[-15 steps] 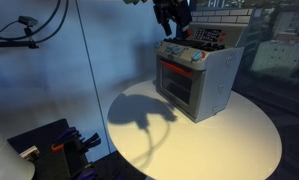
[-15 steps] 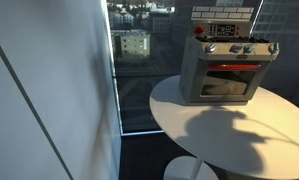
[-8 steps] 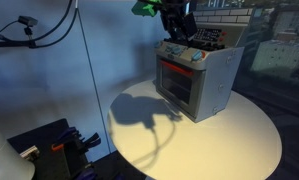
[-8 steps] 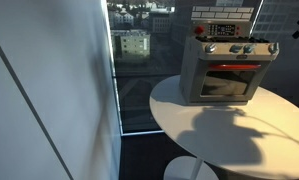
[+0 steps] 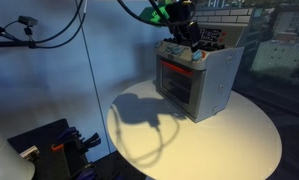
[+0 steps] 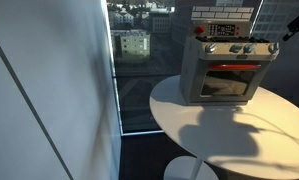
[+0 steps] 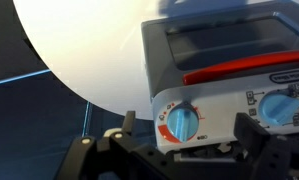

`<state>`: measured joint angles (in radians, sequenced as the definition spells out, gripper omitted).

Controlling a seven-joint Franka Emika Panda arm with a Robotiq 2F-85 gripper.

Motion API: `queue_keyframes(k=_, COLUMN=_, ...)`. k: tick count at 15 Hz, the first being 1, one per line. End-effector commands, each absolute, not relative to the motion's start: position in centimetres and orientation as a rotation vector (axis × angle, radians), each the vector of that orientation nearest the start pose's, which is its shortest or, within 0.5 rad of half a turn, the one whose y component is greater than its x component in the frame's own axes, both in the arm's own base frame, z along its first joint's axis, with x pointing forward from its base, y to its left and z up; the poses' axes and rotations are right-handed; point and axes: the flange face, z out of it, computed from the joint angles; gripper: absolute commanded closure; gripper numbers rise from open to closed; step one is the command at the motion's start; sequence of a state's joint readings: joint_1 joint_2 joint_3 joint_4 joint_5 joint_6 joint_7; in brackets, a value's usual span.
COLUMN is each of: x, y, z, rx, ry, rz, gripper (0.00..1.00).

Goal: Turn the far right switch to the right

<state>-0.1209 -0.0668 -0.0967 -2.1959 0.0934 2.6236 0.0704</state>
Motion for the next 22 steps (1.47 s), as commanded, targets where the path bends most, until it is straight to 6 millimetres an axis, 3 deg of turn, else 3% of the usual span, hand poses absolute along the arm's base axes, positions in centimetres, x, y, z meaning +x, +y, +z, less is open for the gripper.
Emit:
queue_keyframes(k=1, x=55.9, y=-12.5, z=46.8, rx=-2.927, ry=0.533, rz=-0.800, gripper=0.00)
queue_keyframes(k=22, x=58.5, y=-11.8, z=44.8, rx=-2.888, ry=0.494, rz=-0.820, gripper=0.00)
